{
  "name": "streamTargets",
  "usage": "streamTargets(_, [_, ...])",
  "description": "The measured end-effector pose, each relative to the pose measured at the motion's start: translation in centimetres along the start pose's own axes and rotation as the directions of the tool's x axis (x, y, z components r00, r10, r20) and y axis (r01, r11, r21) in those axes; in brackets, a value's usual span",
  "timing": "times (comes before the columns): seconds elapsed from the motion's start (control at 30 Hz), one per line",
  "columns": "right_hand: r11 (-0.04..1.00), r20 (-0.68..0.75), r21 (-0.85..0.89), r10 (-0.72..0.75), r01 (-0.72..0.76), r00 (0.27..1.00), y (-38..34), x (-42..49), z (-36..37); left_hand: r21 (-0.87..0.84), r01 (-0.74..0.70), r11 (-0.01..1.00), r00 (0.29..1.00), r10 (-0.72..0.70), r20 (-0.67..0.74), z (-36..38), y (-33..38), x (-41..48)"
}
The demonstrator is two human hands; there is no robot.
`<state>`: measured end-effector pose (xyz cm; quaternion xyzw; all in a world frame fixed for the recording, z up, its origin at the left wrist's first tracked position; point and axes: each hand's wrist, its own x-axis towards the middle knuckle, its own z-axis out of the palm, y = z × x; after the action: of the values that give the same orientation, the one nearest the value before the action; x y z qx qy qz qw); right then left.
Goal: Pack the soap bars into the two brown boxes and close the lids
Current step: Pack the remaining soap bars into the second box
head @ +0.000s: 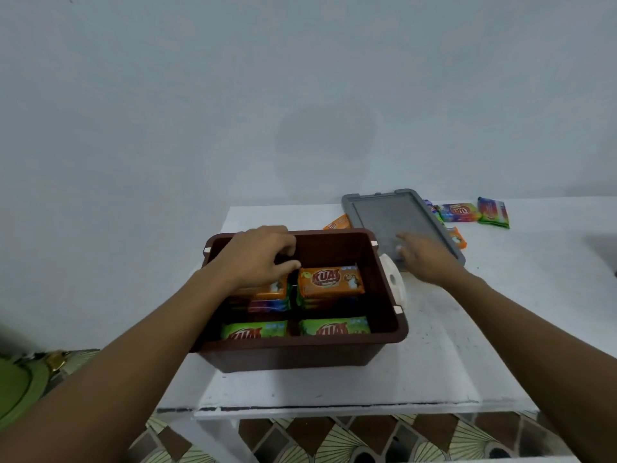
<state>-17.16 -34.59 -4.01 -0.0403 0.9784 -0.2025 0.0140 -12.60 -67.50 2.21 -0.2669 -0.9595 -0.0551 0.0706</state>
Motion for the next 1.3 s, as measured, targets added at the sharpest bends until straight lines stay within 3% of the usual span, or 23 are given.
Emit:
streamTargets(0.03, [0.994,0.056,-0.109,0.017,-0.011,0.998,1.6,-0.6,0.0,-0.03,-0.011,0.999,1.0,0.01,-0.023,-0.2,0.7,0.8])
streamTargets(0.13, [0.944,0.013,-0.329,-0.017,0.02,1.0,5.3,-2.2,-1.3,-0.104,-0.037,0.994,0.994,0.026,-0.108,-0.4,3.0,3.5])
streamTargets(0.2, [0.881,0.063,-0.473,0.028,0.005,0.998,7.1,-3.2,-2.6,-0.128,-0.049,0.991,0.988,0.029,-0.151,-0.1,4.8,5.4])
streamTargets(0.27, [0.825,0.086,-0.565,0.068,-0.007,0.994,9.3,-3.7,-3.4,-0.142,-0.053,0.988,0.983,0.027,-0.179,0.2,6.6,7.5])
streamTargets(0.33, [0.797,0.011,-0.603,0.031,-0.018,0.999,11.0,-3.5,-4.3,-0.164,-0.058,0.985,0.98,0.025,-0.2,0.6,8.4,9.6])
streamTargets(0.53, [0.898,0.062,-0.429,-0.079,0.098,0.995,14.9,-2.6,-4.7,-0.199,-0.081,0.977,0.98,0.042,-0.195,1.8,13.7,14.3])
streamTargets(0.7, [0.824,0.02,-0.559,-0.096,0.091,0.995,17.8,-2.4,-6.1,-0.166,-0.012,0.986,0.999,0.004,-0.05,3.0,17.1,17.5])
streamTargets(0.93, [0.915,0.068,-0.355,-0.182,0.194,0.981,22.1,-1.9,-6.0,-0.059,0.073,0.996,0.992,-0.066,0.108,4.9,19.2,20.1])
streamTargets(1.13, [0.91,0.042,-0.357,-0.211,0.212,0.977,21.8,0.8,-5.9,0.163,0.099,0.982,0.937,-0.147,0.317,6.8,18.7,21.4])
streamTargets(1.3, [0.937,0.016,-0.247,-0.252,0.248,0.968,20.3,3.7,-6.5,0.259,0.039,0.965,0.879,-0.157,0.451,9.0,18.6,22.5])
